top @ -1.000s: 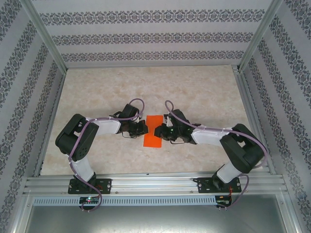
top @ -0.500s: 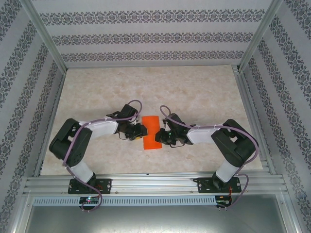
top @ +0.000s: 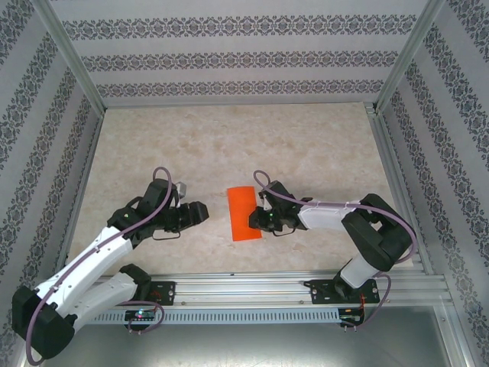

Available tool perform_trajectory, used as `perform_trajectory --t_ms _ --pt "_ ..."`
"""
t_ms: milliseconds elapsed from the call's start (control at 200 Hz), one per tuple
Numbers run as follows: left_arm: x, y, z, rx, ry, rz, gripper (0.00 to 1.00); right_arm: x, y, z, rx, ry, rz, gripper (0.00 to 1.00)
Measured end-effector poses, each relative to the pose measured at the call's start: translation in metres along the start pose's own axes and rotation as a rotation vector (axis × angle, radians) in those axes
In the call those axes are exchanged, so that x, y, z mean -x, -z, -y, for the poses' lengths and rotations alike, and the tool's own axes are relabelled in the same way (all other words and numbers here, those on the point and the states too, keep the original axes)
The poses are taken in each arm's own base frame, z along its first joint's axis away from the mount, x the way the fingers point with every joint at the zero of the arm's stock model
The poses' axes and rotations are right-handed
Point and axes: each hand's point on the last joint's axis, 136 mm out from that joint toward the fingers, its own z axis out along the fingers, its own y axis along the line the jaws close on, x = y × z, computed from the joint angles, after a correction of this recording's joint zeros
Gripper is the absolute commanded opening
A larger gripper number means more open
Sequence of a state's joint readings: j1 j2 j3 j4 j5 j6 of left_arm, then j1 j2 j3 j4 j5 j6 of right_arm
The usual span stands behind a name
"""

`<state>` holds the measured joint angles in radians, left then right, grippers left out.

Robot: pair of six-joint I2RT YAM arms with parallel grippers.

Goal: Fold a paper plane with a square sheet of paper (pick it up from the middle)
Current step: Fold the square sheet of paper in half at the center of the table.

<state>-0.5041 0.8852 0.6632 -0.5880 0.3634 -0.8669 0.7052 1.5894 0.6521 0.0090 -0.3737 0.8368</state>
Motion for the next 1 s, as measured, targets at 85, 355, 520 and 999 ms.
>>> perform_trajectory --t_ms 85,355,520,999 --pt "-0.007 -0.006 -0.011 0.031 0.026 -0.026 0.65 -0.003 0.004 0.001 -0.004 -0.002 -0.004 0.19" --pt "-0.006 -0.016 -0.020 0.084 0.060 -0.046 0.66 0.003 0.033 -0.019 0.026 0.041 0.040 0.24" --pt "0.000 -0.019 -0.022 0.103 0.087 -0.016 0.66 0.019 0.051 -0.031 0.063 0.063 0.106 0.25" --pt "0.015 -0.044 -0.017 0.092 0.131 -0.003 0.67 0.067 0.047 0.009 0.037 -0.051 0.101 0.25"
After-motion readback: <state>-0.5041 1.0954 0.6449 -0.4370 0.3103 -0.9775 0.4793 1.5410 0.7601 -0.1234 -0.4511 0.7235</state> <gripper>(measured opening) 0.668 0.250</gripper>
